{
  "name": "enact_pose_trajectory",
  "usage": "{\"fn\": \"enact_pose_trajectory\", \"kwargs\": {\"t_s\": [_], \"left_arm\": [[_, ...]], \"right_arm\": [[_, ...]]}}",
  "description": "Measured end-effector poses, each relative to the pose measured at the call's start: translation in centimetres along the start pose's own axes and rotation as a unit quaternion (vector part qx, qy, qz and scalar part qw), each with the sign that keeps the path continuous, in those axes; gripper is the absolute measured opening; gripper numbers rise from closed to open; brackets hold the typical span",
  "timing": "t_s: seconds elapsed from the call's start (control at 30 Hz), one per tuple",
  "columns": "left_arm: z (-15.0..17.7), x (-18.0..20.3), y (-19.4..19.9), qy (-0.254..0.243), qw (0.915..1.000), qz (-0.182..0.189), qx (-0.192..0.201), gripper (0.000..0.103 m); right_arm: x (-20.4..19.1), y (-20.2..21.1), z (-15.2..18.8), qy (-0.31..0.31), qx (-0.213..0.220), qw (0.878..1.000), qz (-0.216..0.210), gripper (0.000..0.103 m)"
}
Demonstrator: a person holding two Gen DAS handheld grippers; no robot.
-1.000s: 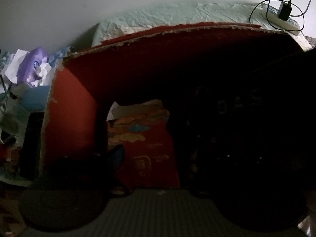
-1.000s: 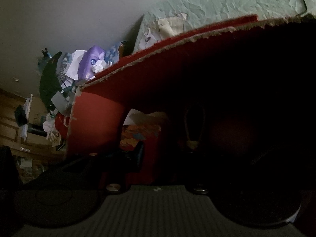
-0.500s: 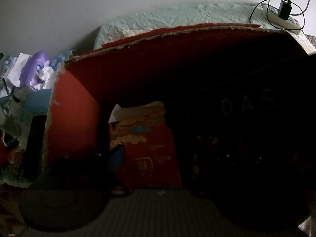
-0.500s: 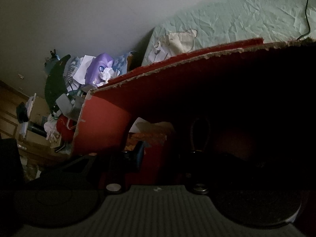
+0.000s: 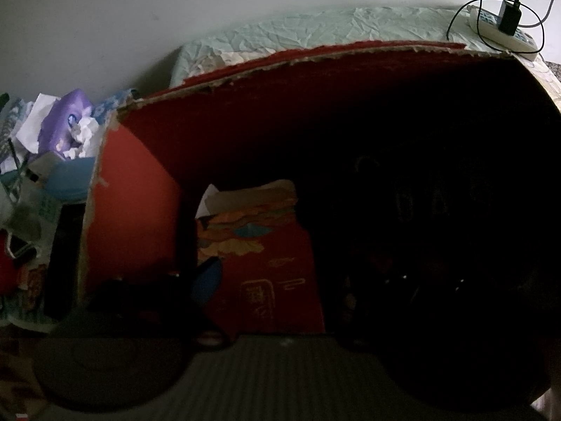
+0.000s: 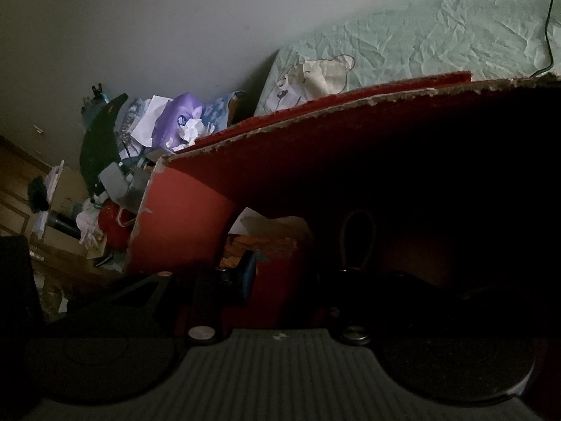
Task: Organize objects
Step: 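Open the right gripper and withdraw it from the box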
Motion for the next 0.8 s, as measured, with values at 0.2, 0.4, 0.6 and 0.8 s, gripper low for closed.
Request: {"fn": "enact_pose_trajectory", "kwargs": {"t_s": [0.2,0.4,0.6,0.8], "left_arm": [[-0.1,-0.2,-0.3,-0.001,1.0,-0.001,-0.004,0.082],[-0.2,-0.1,-0.1,-0.006,1.0,-0.007,0.0,0.083],[-0.2,-0.1,1.9,0.006,0.9996,-0.017,0.02,0.086],[1.2,0.2,4.4,0.038,0.9985,-0.023,0.031,0.088]], "right_arm": [[0.0,0.3,0.2,-0.003,0.012,1.0,0.001,0.035],[-0.3,0.8,0.2,0.001,0.019,0.999,0.025,0.036],[0.0,2.5,0.7,-0.005,0.029,0.999,0.025,0.037],[-0.5,4.8,1.8,0.007,0.052,0.998,0.035,0.039]]}}
Point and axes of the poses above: each gripper's, at about its wrist camera, not at the fingertips, and y roughly against the way its jaws point, x to its right, z to its underside, the point moved 1 cm from there along -y, roughly the way its jaws point, and after that the axes turned 7 degrees about -x, right-handed, at the moved point
